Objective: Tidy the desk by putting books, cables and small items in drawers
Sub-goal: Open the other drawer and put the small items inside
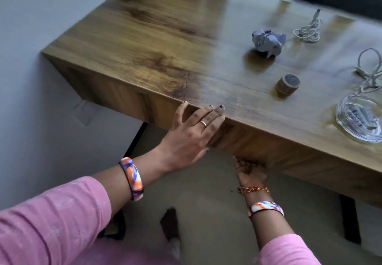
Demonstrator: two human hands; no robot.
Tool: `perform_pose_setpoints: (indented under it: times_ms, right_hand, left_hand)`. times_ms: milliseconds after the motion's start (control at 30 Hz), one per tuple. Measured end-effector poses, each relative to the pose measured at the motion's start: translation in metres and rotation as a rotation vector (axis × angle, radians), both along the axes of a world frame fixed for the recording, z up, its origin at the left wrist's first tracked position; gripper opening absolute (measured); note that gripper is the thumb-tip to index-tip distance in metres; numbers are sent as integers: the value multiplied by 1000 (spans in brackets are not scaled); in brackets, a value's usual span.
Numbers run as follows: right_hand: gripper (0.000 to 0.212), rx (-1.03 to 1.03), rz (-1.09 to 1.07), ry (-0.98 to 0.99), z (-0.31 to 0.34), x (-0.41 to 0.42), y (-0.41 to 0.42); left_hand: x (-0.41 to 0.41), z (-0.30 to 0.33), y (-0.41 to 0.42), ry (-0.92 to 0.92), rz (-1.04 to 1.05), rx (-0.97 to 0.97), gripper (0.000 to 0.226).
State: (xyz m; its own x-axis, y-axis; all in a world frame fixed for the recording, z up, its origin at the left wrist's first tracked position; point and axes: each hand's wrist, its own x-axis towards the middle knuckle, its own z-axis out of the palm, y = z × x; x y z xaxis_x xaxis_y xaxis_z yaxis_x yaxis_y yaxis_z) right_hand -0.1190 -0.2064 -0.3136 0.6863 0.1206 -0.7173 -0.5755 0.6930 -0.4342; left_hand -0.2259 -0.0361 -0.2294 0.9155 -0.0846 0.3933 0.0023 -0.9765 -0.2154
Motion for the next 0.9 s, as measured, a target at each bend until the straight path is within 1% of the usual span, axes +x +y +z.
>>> perform_pose_setpoints:
  times_ms: [67, 167, 200, 300, 367, 433, 467, 533, 600, 633, 667, 700, 733, 767, 800, 833, 867, 900]
  right_hand:
    - [36, 15, 4, 15, -2, -2, -2]
    - [38, 20, 45, 104, -8, -13, -15]
    - [39, 26, 62, 137, -8, -20, -22]
    - [42, 71, 119, 243, -12, -41, -45]
    - [48, 70, 263, 322, -12, -55, -65]
    - [57, 12, 460, 401, -10, -66, -83]
    - [58, -35, 563, 399, -7, -71, -91]
    - [48, -81, 788, 292, 17, -82, -104]
    - [31, -81, 1037, 80, 57, -94, -108]
    - [24, -66, 1151, -78, 82, -100, -109]
    - [21, -65, 1252, -280, 104, -106, -110]
    - [18, -104, 1327, -537, 122, -111, -112]
    - [16, -228, 1350, -860, 133, -111, -113]
    - [15, -434, 1315, -1246, 140, -109, -114]
    - [18, -682, 1240, -1617, 141, -104, -115]
    - [24, -943, 1146, -1887, 140, -97, -116]
    - [32, -1161, 1132, -1980, 140, -91, -117]
    - [42, -1331, 1209, -1945, 141, -84, -119]
  left_hand:
    - [5, 0, 1, -9, 2, -2, 92]
    - [6, -13, -6, 20, 46, -26, 95]
    - [1, -19, -12, 24, 74, -31, 90]
    - [-22, -29, -33, -33, 123, -71, 63]
    - [-42, -24, -45, -29, 134, -100, 51]
    - [-55, -16, -52, -24, 163, -148, 45]
    - [-58, -14, -56, -21, 187, -171, 43]
    - [-62, -7, -65, 18, 267, -212, 41]
    - [-60, 2, -74, 99, 357, -234, 39]
    - [-58, 9, -80, 164, 407, -247, 38]
    - [-57, 17, -84, 229, 455, -256, 37]
    - [-57, 25, -88, 284, 491, -262, 35]
    - [-56, 29, -90, 319, 514, -270, 33]
    - [-57, 32, -92, 337, 527, -279, 32]
    - [-59, 35, -95, 351, 539, -292, 31]
    - [-63, 37, -97, 352, 544, -300, 30]
    - [-69, 38, -99, 351, 547, -302, 31]
    - [-75, 38, -101, 351, 551, -305, 32]
